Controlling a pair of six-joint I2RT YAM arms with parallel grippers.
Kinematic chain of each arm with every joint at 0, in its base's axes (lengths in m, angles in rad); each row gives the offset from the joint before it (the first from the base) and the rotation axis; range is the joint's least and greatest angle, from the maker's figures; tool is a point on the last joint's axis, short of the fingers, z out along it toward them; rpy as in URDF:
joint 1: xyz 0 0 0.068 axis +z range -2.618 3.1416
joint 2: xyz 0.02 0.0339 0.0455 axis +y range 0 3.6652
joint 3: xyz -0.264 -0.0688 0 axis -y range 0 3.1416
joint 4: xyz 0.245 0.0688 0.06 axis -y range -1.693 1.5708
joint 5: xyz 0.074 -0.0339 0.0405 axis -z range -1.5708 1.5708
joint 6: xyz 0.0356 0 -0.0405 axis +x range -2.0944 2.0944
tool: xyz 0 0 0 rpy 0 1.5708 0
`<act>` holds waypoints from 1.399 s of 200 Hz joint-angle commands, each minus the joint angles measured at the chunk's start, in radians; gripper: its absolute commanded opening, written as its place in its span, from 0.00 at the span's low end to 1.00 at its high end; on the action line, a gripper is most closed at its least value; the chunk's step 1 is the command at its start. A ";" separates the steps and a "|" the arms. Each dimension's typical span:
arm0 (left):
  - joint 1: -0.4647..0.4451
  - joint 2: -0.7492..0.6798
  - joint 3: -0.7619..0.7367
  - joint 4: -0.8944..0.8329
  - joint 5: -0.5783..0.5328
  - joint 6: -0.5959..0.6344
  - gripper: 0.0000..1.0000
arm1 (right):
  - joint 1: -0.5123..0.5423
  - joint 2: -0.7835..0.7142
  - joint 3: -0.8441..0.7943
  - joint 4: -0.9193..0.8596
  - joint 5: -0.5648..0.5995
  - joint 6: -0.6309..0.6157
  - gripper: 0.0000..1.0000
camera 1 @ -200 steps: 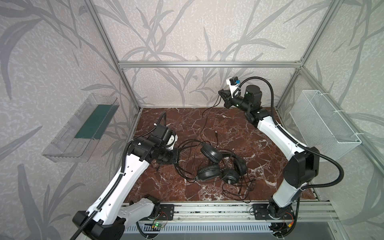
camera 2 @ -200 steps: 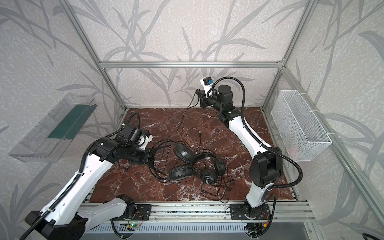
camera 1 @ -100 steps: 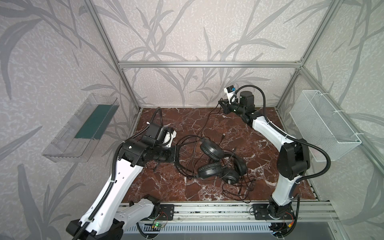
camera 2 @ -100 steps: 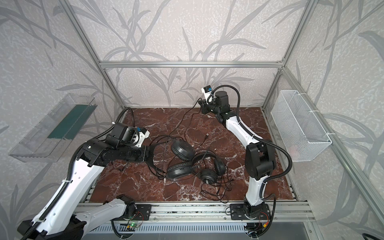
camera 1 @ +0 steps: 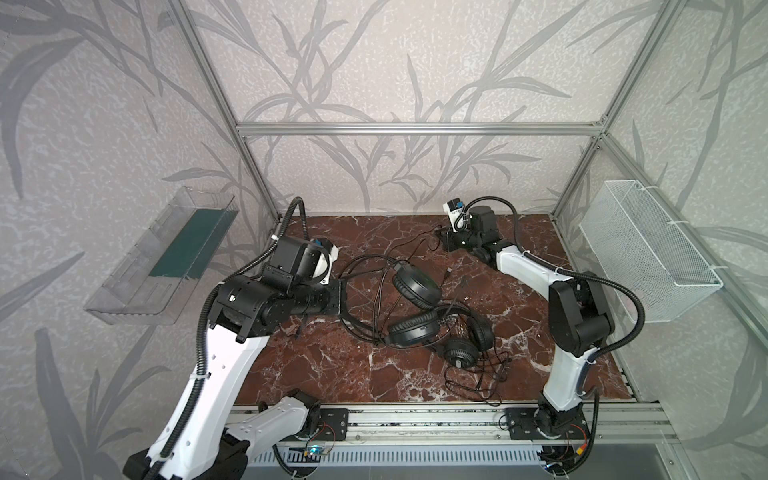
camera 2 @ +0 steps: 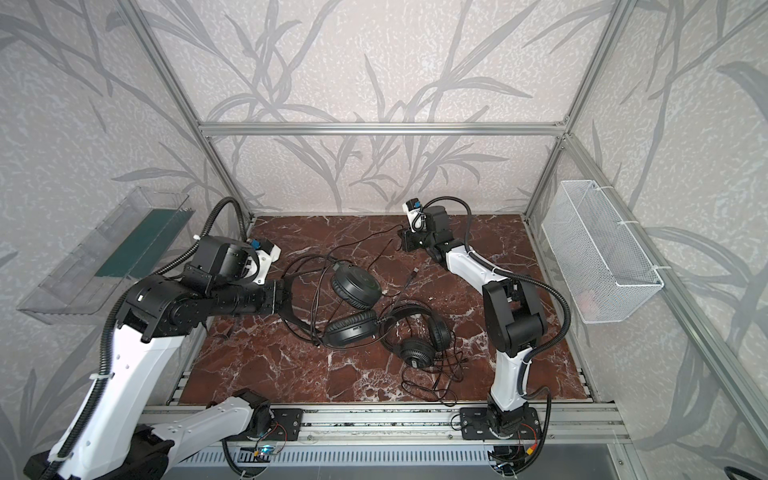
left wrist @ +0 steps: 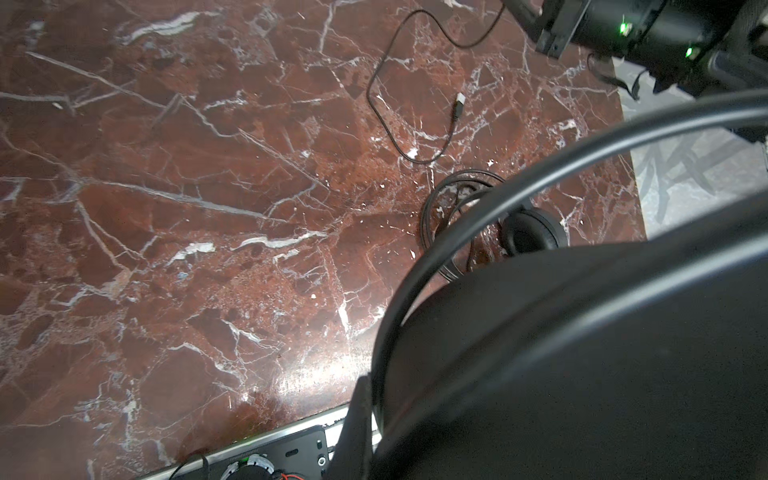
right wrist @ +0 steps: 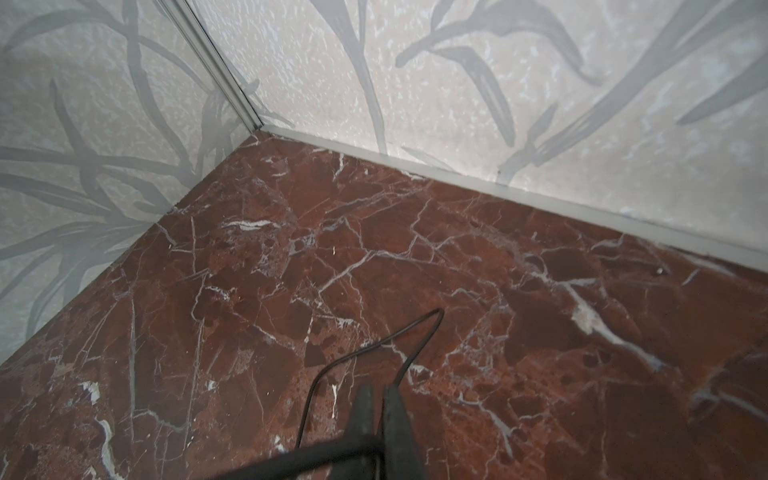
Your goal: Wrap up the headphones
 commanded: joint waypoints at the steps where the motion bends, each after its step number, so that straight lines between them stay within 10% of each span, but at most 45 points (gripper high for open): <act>1: 0.027 0.023 0.062 0.038 -0.041 -0.055 0.00 | 0.077 -0.065 -0.080 0.026 0.063 -0.009 0.00; 47: 0.247 0.048 0.060 0.179 0.087 -0.215 0.00 | 0.151 -0.133 -0.269 0.159 0.086 0.039 0.00; 152: 0.357 0.179 -0.044 0.418 0.051 -0.491 0.00 | 0.545 -0.296 -0.369 0.083 0.261 -0.140 0.00; 280: 0.366 0.285 -0.246 0.349 -0.112 -0.232 0.00 | 0.842 -0.440 -0.288 -0.228 0.532 -0.451 0.00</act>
